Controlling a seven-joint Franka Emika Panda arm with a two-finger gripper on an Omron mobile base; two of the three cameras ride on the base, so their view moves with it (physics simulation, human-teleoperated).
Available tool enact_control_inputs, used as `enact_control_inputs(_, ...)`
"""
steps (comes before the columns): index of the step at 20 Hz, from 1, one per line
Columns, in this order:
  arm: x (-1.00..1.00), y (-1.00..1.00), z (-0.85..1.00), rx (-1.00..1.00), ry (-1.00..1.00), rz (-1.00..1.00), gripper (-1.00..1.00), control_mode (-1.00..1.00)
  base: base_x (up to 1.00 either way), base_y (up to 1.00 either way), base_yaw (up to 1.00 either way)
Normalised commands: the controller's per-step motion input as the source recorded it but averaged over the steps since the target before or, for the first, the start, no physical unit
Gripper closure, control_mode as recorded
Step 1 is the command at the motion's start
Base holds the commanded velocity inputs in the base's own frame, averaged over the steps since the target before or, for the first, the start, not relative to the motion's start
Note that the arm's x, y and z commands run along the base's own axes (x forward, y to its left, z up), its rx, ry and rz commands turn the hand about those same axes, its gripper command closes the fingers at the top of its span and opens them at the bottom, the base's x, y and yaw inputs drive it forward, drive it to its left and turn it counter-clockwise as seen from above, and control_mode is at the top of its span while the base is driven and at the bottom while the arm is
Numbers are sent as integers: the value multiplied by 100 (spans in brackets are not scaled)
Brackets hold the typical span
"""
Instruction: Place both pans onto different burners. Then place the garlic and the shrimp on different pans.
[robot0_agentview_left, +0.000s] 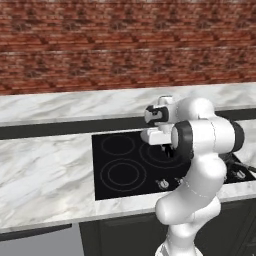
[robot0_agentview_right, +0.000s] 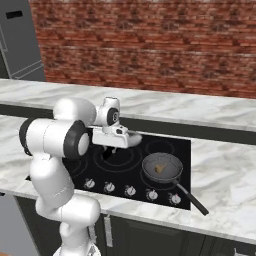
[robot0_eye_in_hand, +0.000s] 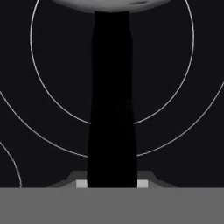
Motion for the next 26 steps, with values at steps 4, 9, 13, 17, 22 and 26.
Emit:
enact_control_inputs(4,27,0,-46,0,1,0,100,-100,0,0,0)
enact_control_inputs(9,-5,-6,-37,0,2,0,100,-100,0,0,0)
enact_control_inputs(13,-27,0,-18,0,7,0,100,-100,0,0,0)
enact_control_inputs(17,-40,0,-18,0,9,0,100,-100,0,0,0)
enact_control_inputs(22,-54,0,-12,0,2,0,100,-100,0,0,0)
enact_control_inputs(26,-41,0,-6,0,0,0,100,-100,0,0,0)
